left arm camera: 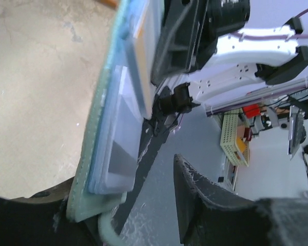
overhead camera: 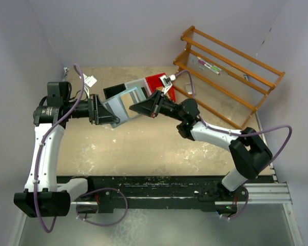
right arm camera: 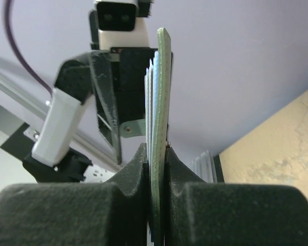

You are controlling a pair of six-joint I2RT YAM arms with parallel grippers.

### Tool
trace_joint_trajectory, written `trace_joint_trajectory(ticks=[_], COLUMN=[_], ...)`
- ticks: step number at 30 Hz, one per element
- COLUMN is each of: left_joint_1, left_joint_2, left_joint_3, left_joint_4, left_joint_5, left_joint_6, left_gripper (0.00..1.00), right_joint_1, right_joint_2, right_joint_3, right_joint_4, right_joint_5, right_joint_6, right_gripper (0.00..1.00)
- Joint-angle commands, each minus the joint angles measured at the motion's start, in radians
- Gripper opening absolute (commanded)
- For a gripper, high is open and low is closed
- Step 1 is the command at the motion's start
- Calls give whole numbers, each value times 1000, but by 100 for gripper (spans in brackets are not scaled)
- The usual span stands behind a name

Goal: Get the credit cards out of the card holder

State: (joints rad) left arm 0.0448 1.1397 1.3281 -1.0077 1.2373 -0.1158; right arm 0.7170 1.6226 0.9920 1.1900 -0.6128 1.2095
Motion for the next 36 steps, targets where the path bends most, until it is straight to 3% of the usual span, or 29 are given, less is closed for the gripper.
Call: trace_joint_trajectory(ticks=[1, 4, 9, 15, 22, 27, 35, 36], left_joint_1=[1, 4, 18, 55, 67, 70, 71, 72], left_joint_2=[-78, -111, -142, -158, -143, -149, -159, -159], left_joint_3=[-70, -101, -130, -144, -157, -196, -233, -231], left_joint_4=[242, 332, 345, 441, 508, 642, 684, 683], left_joint_5=[97, 106, 118, 164, 157, 172, 204, 207], left_joint_6=[-169, -251, -277, -370, -433, -546, -580, -581], left_gripper=[51, 46, 45, 36, 44, 46, 11, 7], right_joint_1=[67, 90, 117, 139, 155, 165, 171, 171], right_joint_2=[-111, -128, -143, -120, -80, -48, -43, -40], right_joint_3=[-65, -123, -193, -192, -202, -205, -202, -199], right_joint_4=[218, 276, 359, 377, 430, 468, 453, 447], right_joint_5=[266, 354, 456, 459, 447, 446, 439, 415], right_joint_6=[15, 17, 11, 20, 54, 83, 83, 84], right_gripper=[0, 0, 0, 0, 0, 0, 0, 5])
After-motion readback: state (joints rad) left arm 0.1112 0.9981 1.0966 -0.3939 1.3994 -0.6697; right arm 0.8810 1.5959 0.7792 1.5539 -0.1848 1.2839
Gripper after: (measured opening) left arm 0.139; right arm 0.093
